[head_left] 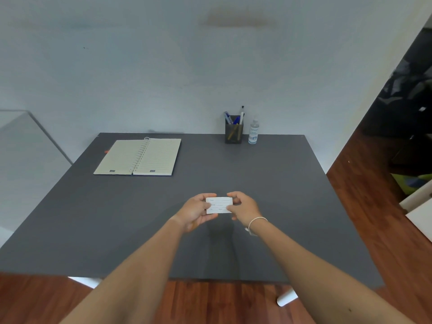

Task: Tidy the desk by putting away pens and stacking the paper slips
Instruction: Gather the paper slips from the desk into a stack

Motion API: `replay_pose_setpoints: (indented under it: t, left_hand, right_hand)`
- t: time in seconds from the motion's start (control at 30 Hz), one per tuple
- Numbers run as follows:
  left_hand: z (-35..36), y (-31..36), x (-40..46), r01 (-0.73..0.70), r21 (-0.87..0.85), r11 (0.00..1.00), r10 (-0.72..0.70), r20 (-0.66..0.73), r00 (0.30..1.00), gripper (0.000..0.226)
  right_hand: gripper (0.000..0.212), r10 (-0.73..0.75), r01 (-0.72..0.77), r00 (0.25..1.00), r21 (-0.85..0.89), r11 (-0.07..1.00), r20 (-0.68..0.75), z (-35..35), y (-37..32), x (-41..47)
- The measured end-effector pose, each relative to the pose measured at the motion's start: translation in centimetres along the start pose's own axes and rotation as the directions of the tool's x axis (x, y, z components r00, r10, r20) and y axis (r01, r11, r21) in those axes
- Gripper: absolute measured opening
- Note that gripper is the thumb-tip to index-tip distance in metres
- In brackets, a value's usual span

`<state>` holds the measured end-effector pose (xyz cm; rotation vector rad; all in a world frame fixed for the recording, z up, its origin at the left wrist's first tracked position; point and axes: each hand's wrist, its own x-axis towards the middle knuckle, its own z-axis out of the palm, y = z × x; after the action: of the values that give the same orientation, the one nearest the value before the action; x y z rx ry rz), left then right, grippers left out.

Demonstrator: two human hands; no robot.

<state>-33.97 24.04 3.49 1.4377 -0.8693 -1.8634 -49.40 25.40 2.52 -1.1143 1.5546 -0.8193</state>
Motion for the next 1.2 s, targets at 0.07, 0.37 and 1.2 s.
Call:
replay_pose_setpoints:
  t: [0.07,0.37,1.2]
  left_hand:
    - [0.2,0.1,0.1,0.004,-0.006,1.0,-0.004,0.009,1.0,0.031]
    - [2.8,0.3,1.4,0.008,0.007,1.0,-0.008,0.036,0.999,0.032]
    - [16.4,2.5,8.0,-0.028,0.131,0.991,0.019,0.071,0.997,0.034]
  right_hand:
    - [0.041,0.0,0.0,1.0,0.007,1.0,-0.008,-0.3,0.1,0.1]
    - [0.036,0.02,-0.017,0.999,0.099,0.995,-0.026,-2.7,0.7,1.1]
    - [0.035,0.034,-0.015,0.99,0.131,0.991,-0.14,-16.2,2.5,5.2]
